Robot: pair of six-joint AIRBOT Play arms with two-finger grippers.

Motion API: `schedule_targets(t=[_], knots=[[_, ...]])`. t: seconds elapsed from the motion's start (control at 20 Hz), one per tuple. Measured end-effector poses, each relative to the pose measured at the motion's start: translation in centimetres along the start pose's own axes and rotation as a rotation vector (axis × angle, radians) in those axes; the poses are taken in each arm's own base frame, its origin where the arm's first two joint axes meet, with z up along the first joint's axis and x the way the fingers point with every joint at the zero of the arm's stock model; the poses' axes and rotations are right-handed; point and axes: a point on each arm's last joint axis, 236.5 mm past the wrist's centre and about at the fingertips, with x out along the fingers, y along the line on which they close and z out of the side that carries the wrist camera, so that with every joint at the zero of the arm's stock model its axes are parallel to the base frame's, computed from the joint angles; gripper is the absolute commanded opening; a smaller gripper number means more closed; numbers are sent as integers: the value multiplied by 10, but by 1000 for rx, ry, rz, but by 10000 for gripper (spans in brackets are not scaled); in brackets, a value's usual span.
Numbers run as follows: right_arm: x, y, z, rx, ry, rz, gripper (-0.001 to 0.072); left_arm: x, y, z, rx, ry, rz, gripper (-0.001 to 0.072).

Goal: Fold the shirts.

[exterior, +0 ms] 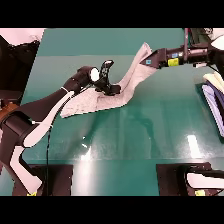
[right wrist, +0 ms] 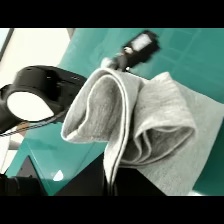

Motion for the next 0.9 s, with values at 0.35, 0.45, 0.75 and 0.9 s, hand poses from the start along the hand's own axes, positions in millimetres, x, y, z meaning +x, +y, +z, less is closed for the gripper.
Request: schedule_targets(t=[0.35, 0.45, 0.75, 0.9], knots=[[43, 54, 3, -86, 74, 97, 7, -87, 51, 40, 109, -88, 209, 24], [62, 68, 0, -110, 99, 126, 7, -140, 85, 50, 84, -126, 283, 24], [130, 100, -11, -158, 142, 195, 8, -316, 173, 45, -50, -292, 468, 24], [170, 103, -24, -156, 166, 215, 11, -381, 195, 28, -96, -361, 538, 24]])
